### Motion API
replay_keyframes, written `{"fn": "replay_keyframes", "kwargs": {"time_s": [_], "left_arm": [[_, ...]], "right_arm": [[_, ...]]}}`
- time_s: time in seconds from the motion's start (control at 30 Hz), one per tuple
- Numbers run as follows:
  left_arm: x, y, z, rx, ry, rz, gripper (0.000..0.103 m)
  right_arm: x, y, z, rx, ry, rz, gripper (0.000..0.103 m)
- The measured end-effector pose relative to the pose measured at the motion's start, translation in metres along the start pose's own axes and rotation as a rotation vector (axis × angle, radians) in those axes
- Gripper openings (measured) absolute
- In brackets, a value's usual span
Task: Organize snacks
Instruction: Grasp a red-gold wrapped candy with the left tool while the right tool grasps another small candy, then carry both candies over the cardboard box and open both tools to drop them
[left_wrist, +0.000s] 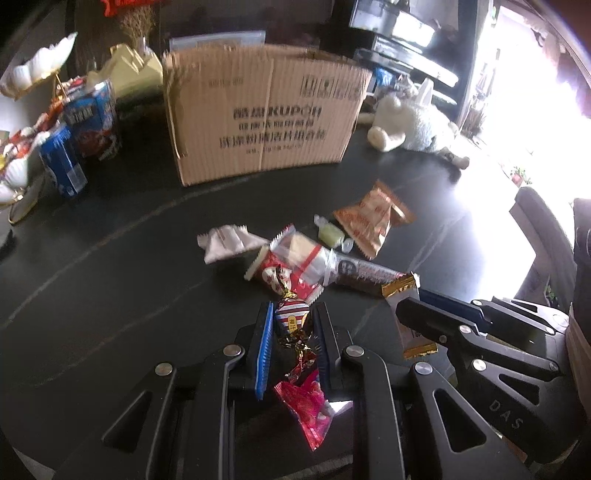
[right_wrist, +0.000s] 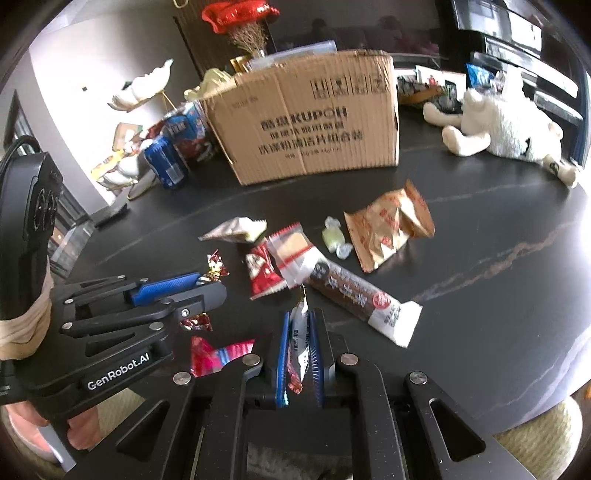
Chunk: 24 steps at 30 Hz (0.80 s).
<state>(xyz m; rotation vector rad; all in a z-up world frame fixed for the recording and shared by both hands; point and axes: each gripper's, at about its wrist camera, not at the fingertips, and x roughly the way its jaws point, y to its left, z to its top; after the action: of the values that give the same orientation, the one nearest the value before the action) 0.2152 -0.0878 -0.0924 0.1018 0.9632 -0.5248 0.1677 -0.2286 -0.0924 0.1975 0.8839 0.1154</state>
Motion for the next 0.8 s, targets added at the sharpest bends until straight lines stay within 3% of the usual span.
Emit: {"fn": "replay_keyframes", "kwargs": {"time_s": [0.4, 0.8], "left_arm": [[-0.049, -0.004, 0.034, 0.028, -0.156, 0.050, 0.022], [-0.087, -0.005, 0.091, 0.048, -0.273, 0.079, 0.022]], "right_arm": [[-0.035, 0.013, 0.033, -0.061, -0.133, 0.012, 0.012], [-0.069, 0.023, 0.094, -0.106, -0.287, 0.027, 0.012]]}}
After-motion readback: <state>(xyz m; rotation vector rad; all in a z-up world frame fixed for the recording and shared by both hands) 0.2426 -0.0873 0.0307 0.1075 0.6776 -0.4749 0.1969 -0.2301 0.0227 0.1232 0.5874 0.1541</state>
